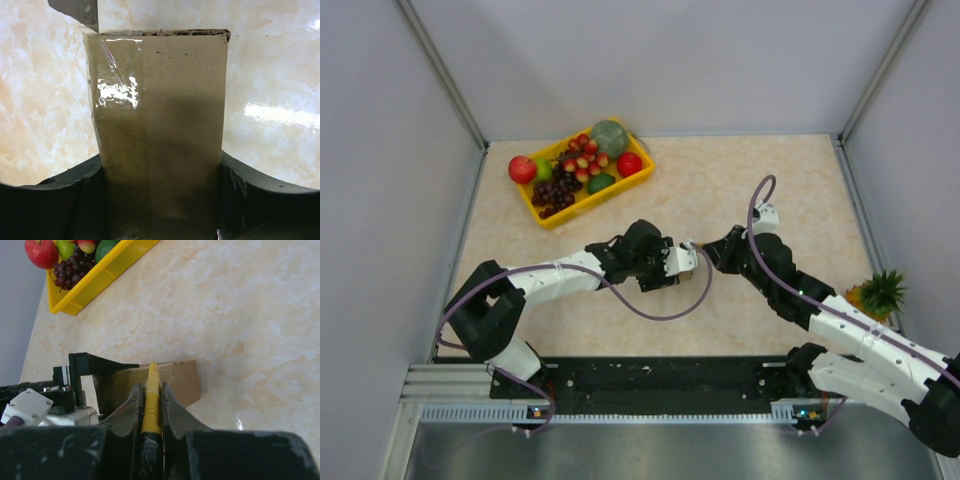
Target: Unpack the express box
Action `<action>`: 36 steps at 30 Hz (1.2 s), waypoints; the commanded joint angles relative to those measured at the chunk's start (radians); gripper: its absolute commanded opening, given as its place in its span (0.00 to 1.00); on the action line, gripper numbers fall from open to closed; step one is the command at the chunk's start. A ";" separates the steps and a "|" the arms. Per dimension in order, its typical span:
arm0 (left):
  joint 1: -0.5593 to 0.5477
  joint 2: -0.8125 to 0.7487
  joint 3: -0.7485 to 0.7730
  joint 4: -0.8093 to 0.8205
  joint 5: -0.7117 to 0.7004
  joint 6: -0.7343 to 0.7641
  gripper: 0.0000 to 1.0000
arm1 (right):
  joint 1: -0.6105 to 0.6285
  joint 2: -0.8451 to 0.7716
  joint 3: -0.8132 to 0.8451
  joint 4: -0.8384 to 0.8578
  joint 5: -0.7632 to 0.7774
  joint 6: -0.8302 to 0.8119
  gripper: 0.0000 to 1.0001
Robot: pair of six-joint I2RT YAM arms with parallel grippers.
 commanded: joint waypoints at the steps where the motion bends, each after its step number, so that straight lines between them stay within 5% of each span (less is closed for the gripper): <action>1: 0.005 0.048 0.000 -0.069 -0.001 0.017 0.38 | -0.007 -0.004 -0.008 0.065 -0.015 0.002 0.00; 36: 0.006 0.073 0.038 -0.108 0.041 -0.037 0.34 | -0.008 0.020 -0.060 0.017 -0.091 0.018 0.00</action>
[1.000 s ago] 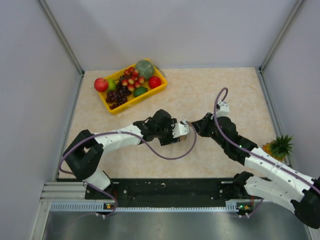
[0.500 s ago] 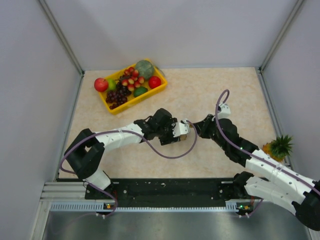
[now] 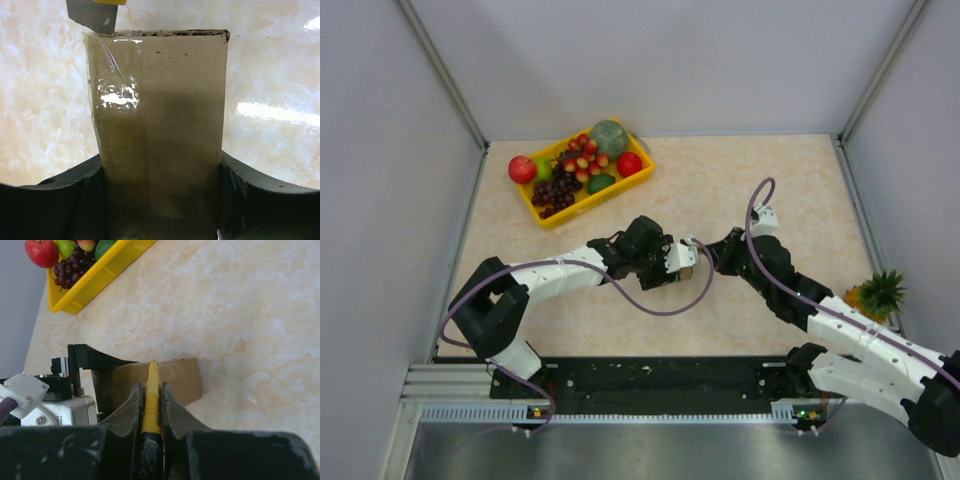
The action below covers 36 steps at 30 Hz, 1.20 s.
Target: Unpack the express box
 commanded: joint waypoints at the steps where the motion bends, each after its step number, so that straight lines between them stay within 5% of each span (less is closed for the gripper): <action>1: 0.000 0.053 0.001 -0.062 0.011 -0.022 0.34 | -0.006 0.008 -0.035 -0.026 -0.097 0.009 0.00; 27: 0.013 0.123 0.072 -0.116 -0.060 -0.094 0.31 | -0.006 -0.140 -0.027 -0.288 -0.218 0.044 0.00; 36: 0.004 0.057 0.003 -0.065 -0.032 -0.024 0.29 | -0.006 -0.215 0.053 -0.336 -0.082 0.042 0.00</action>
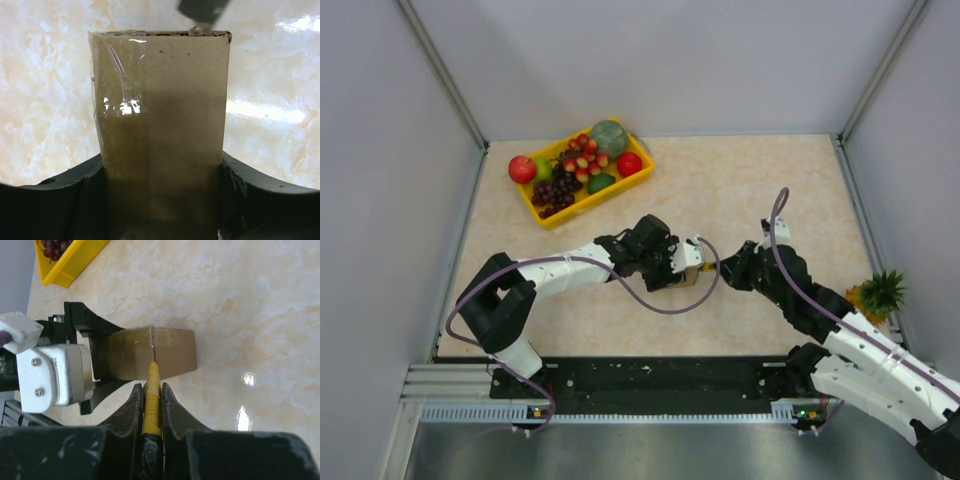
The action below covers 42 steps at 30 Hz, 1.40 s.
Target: Unpack the express box
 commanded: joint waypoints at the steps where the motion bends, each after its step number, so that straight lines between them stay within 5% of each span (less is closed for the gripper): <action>1: 0.012 0.001 -0.066 -0.009 -0.064 0.015 0.29 | 0.013 -0.064 0.088 -0.107 0.005 0.011 0.00; 8: -0.019 0.004 -0.078 -0.007 -0.070 0.040 0.29 | 0.013 -0.051 0.108 -0.035 0.139 -0.008 0.00; 42: -0.034 0.004 -0.099 -0.013 -0.083 0.017 0.28 | 0.013 0.120 0.056 0.151 0.088 0.017 0.00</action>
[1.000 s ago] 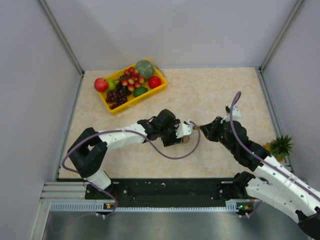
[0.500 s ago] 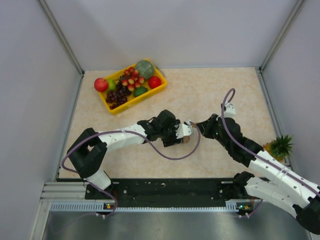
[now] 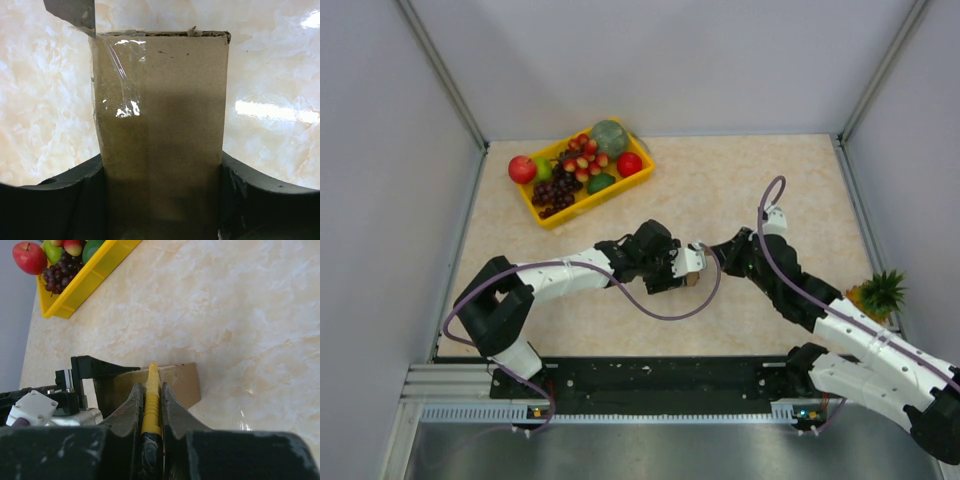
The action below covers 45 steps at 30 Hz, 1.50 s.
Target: Unpack the express box
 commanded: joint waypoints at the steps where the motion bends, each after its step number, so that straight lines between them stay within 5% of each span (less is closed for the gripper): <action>1: -0.003 0.030 -0.055 -0.067 -0.037 0.002 0.28 | 0.005 0.013 0.000 0.066 -0.004 0.007 0.00; 45: -0.005 0.050 -0.044 -0.085 -0.049 -0.001 0.26 | 0.005 0.033 -0.011 0.057 0.008 0.007 0.00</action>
